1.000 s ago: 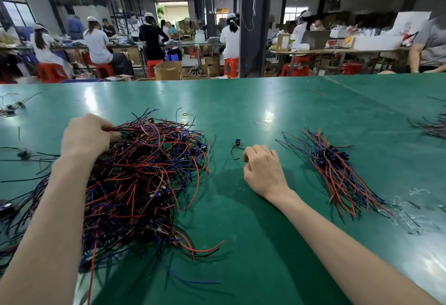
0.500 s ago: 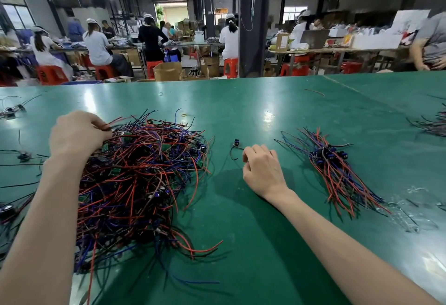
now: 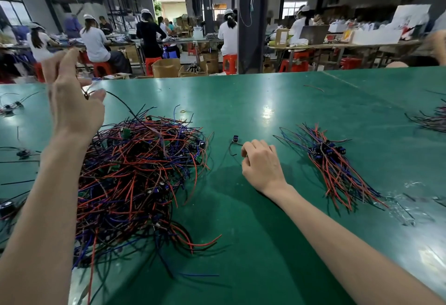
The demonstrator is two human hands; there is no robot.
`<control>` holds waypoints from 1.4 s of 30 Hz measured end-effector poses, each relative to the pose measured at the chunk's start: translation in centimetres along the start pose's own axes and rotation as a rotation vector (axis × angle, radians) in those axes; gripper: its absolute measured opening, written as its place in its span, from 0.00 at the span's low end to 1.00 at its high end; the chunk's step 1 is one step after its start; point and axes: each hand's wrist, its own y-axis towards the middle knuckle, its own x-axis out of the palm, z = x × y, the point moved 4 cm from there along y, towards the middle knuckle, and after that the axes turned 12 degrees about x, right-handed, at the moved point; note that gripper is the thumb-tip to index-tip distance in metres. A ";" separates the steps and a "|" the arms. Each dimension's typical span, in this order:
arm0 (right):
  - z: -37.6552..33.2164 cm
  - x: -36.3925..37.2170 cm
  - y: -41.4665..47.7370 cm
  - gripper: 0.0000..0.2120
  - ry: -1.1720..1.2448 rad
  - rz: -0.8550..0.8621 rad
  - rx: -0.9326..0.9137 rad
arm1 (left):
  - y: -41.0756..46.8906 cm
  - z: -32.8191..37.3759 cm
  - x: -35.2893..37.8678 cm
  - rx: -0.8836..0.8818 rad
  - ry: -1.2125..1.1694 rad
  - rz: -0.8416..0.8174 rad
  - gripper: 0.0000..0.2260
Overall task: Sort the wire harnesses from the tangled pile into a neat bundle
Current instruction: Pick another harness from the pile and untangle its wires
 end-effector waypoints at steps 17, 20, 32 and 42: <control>0.0 -0.7 -0.2 0.05 0.193 0.077 0.042 | 0.4 5.4 0.4 0.301 0.020 -0.072 0.43; 0.0 -0.9 -0.3 0.05 0.257 0.086 0.062 | 0.2 6.8 0.4 0.358 0.084 -0.077 0.45; -2.5 -3.7 0.6 0.05 1.028 -0.195 0.298 | -2.1 12.2 5.7 -0.067 -0.704 -0.288 0.42; -3.5 -5.0 1.3 0.03 1.375 -0.538 0.406 | -7.3 11.1 12.0 -0.448 -0.823 -0.600 0.38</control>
